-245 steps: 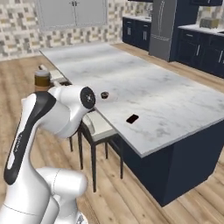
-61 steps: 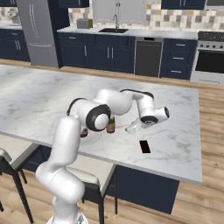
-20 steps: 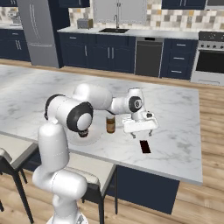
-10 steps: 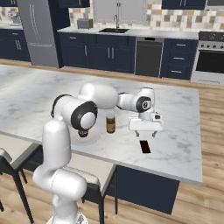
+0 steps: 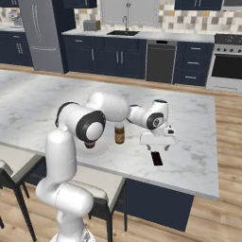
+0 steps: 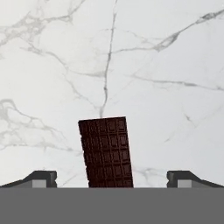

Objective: Take the cinnamon bottle from the cabinet and place it on the dining table, next to the plate with the cupcake. Then take the chocolate from the dining counter and place it on the cupcake plate.

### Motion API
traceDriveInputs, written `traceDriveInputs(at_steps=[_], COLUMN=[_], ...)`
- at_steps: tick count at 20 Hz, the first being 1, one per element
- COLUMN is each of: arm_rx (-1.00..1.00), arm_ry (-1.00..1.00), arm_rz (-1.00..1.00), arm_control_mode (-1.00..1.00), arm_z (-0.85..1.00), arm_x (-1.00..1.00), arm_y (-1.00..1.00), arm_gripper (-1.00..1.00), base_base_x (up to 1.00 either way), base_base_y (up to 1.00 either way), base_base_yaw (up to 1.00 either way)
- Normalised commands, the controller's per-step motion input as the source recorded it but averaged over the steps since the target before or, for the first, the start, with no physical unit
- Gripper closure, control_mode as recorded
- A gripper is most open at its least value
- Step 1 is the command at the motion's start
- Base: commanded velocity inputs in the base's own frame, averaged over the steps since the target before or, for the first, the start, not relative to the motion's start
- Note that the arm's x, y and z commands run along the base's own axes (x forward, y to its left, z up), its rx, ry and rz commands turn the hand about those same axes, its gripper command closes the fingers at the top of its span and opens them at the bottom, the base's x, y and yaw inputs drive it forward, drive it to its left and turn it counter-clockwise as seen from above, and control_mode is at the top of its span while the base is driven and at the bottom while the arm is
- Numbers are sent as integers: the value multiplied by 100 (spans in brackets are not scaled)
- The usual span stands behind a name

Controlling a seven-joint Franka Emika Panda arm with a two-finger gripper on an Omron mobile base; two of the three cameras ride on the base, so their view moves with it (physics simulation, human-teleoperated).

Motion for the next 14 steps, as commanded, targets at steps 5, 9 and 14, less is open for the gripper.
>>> traceDriveInputs(at_steps=[5,9,14], arm_rx=[0,1,1], arm_ry=[10,0,0], arm_rz=[0,0,0], arm_control_mode=[-100,-100,-100], arm_z=[-13,-21,-26], arm_x=[8,8,3], arm_y=[1,-5,-1], arm_gripper=[-100,-100,-100], base_base_x=[0,0,0], base_base_y=[0,0,0], base_base_yaw=[0,0,0])
